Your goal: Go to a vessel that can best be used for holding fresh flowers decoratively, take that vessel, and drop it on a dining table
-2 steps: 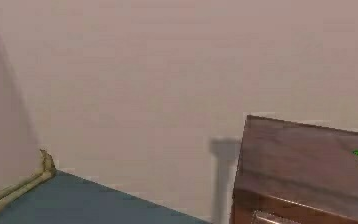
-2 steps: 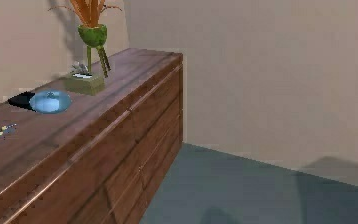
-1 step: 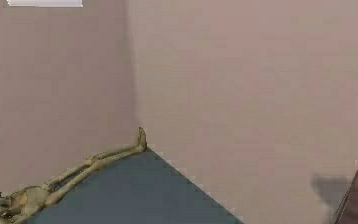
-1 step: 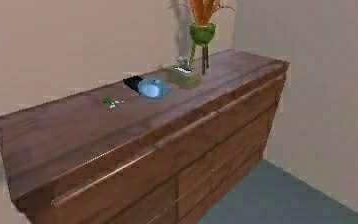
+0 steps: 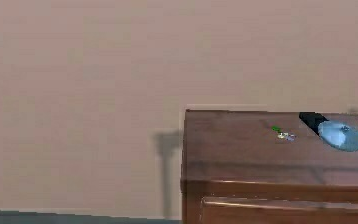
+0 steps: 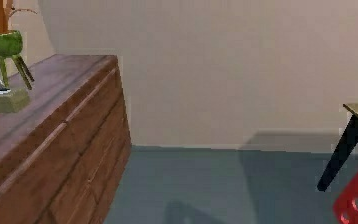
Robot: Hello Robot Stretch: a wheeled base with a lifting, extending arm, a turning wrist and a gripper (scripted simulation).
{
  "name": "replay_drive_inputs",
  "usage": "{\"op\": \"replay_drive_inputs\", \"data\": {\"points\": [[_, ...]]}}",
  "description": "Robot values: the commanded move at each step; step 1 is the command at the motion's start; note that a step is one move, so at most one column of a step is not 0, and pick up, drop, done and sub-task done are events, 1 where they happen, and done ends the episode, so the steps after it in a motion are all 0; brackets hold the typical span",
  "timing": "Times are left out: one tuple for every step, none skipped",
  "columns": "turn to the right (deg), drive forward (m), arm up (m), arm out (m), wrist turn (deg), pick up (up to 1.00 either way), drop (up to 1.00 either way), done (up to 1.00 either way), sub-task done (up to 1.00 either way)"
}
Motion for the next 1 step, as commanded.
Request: {"op": "replay_drive_inputs", "data": {"points": [[45.0,0.00,0.00,0.00,0.0,0.00,0.00,0.00,0.00]]}}
